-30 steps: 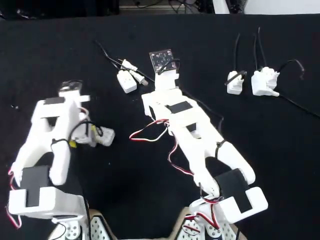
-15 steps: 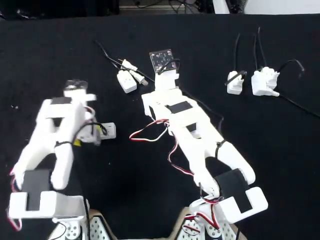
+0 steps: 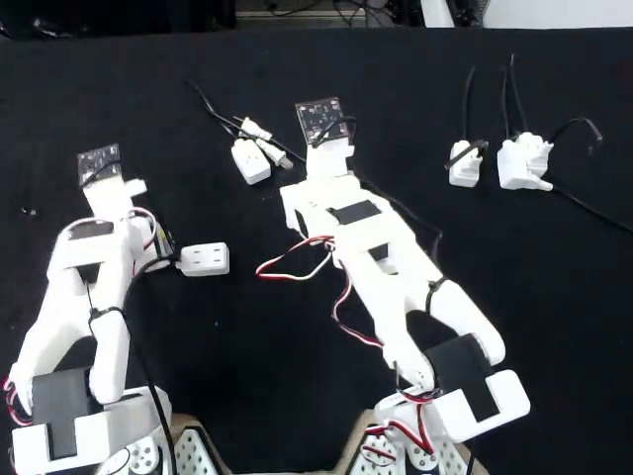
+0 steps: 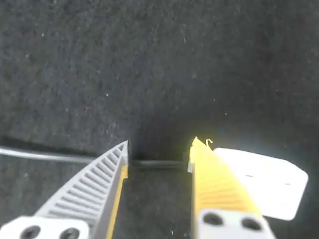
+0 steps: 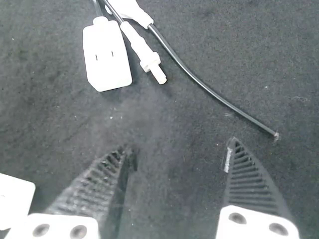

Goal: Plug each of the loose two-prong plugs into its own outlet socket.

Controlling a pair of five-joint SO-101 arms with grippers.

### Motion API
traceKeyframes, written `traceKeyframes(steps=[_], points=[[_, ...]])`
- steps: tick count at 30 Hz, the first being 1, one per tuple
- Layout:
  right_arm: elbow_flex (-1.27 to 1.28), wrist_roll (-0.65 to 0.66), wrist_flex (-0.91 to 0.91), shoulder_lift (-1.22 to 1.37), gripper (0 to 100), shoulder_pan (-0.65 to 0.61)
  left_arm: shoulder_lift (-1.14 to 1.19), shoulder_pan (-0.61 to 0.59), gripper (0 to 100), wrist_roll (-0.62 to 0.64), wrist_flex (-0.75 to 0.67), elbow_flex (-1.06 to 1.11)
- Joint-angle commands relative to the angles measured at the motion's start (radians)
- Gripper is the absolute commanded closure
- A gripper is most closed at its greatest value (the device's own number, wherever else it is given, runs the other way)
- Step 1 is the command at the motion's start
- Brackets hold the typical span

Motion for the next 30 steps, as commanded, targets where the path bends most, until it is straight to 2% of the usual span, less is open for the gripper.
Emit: traceKeyframes(steps=[1, 4, 13, 24, 30], points=[[-0.004, -0.003, -0.021, -0.048, 73.3, -0.017, -0.037, 0.001, 79, 0.008, -0.031, 0.001], [-0.004, -0.003, -0.021, -0.048, 73.3, -0.017, -0.037, 0.013, 79, 0.008, -0.026, 0.008], [-0.004, -0.003, -0.021, -0.048, 73.3, -0.017, -0.046, 0.199, 79, 0.017, 0.091, 0.012], [-0.005, -0.003, -0.021, -0.050, 73.3, -0.014, -0.055, 0.196, 79, 0.017, 0.123, 0.044], [-0.010, -0.003, -0.014, -0.061, 73.3, 0.025, -0.193, 0.188, 79, 0.017, 0.161, 0.076]])
